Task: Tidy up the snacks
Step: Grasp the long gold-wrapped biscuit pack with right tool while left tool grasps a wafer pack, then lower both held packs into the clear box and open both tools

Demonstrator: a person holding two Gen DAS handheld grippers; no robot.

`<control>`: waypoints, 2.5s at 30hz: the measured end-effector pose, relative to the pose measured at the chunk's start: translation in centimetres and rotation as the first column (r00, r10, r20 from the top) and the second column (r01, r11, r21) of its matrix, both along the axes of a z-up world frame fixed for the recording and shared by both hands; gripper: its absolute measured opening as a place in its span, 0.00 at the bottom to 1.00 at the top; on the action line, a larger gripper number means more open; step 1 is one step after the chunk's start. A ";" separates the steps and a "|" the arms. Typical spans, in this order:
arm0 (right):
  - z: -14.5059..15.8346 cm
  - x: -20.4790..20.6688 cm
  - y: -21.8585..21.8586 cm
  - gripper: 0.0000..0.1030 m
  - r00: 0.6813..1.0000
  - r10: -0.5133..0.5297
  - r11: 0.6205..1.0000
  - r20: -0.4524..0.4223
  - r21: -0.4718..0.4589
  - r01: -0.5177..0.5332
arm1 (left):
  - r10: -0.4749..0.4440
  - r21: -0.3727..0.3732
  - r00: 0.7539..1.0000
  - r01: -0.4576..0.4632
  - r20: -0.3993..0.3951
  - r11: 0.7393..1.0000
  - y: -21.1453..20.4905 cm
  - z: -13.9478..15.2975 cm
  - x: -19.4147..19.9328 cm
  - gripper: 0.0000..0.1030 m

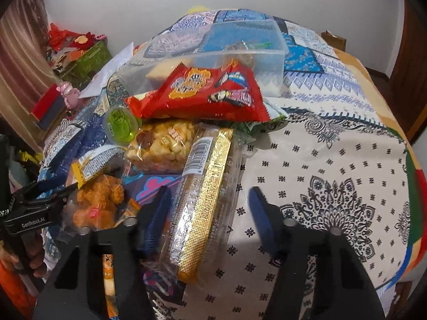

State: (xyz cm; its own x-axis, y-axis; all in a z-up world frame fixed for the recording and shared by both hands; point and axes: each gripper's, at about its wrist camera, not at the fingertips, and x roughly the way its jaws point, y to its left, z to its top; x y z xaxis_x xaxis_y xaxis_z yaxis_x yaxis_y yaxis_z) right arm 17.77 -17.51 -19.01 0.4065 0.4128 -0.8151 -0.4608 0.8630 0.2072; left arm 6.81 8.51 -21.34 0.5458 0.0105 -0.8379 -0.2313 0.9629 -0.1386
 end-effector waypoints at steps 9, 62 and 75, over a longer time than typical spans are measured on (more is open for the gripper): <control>0.0 -0.7 -0.3 0.39 0.999 0.023 1.000 0.033 0.013 -0.023 | 0.014 0.028 1.000 -0.014 0.016 1.000 0.7 -0.1 0.9 0.52; 8.0 5.5 -1.8 0.32 0.973 -0.070 0.985 0.218 0.171 0.033 | 0.051 0.010 0.992 -0.053 0.111 0.999 4.3 3.1 4.6 0.39; 8.9 9.8 1.5 0.32 0.969 -0.035 0.983 0.245 0.185 -0.011 | -0.089 0.035 0.959 0.083 0.267 0.996 0.4 9.4 11.9 0.39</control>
